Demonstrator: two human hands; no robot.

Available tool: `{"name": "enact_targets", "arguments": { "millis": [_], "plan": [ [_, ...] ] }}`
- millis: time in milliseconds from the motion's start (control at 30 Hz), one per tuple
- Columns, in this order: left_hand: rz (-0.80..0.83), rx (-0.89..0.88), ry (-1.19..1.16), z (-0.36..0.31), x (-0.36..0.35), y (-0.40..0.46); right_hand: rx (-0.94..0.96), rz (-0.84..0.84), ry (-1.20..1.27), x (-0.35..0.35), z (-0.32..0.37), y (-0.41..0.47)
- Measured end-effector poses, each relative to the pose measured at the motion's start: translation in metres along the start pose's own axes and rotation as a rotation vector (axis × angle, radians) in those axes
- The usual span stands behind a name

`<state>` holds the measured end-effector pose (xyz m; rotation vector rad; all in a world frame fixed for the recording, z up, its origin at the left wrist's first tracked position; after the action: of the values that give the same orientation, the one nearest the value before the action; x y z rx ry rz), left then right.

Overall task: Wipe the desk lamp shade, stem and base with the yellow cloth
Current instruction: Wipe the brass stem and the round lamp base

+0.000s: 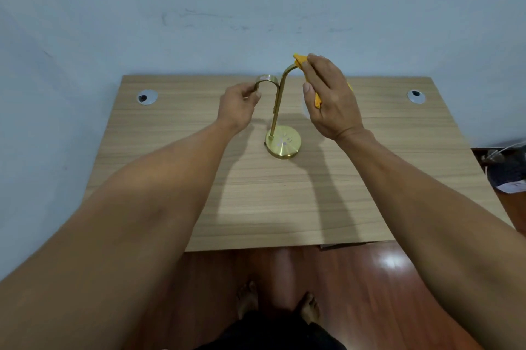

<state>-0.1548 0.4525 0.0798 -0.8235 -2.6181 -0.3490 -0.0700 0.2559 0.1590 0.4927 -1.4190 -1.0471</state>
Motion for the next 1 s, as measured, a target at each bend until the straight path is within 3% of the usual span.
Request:
{"name": "enact_targets", "arguments": {
  "millis": [133, 333, 400, 500, 567, 633, 800, 867, 1000],
  "plan": [
    [0.039, 0.007, -0.060, 0.000, -0.003, 0.000, -0.040, 0.035, -0.028, -0.004, -0.007, -0.004],
    [0.134, -0.008, -0.127, -0.003, -0.013, -0.010, -0.413, 0.010, 0.034, -0.013, -0.009, 0.011],
    [0.159, 0.017, -0.140, -0.002, -0.017, -0.016, -0.367, 0.043, 0.063, -0.018, -0.004, 0.014],
    [0.180, 0.022, -0.157, 0.001, -0.020, -0.021, -0.113, 0.140, 0.067, -0.025, 0.008, 0.004],
    [0.184, 0.014, -0.162, 0.000, -0.021, -0.021, -0.040, 0.176, 0.030, -0.025, 0.007, -0.003],
    [0.186, -0.005, -0.157, -0.003, -0.025, -0.020, -0.132, 0.161, 0.031, -0.020, 0.001, 0.000],
    [0.197, -0.013, -0.153, -0.008, -0.032, -0.018, -0.571, 0.044, 0.019, -0.013, -0.023, 0.018],
    [0.214, -0.002, -0.152, -0.008, -0.033, -0.020, -0.541, 0.069, 0.005, -0.016, -0.018, 0.016],
    [0.212, 0.034, -0.215, -0.002, -0.037, -0.022, -0.223, 0.141, -0.023, -0.017, 0.001, 0.002]
  ]
}}
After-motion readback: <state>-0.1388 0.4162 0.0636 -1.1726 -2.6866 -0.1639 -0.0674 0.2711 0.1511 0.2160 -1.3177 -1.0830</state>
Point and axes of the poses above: each hand's wrist, its own y-axis towards the middle knuckle, its own x-axis out of the back of the hand, z = x × y, the point moved 5 cm from there along y, towards the middle knuckle, and after that the axes turned 13 degrees about -z, right-handed, at the moved point
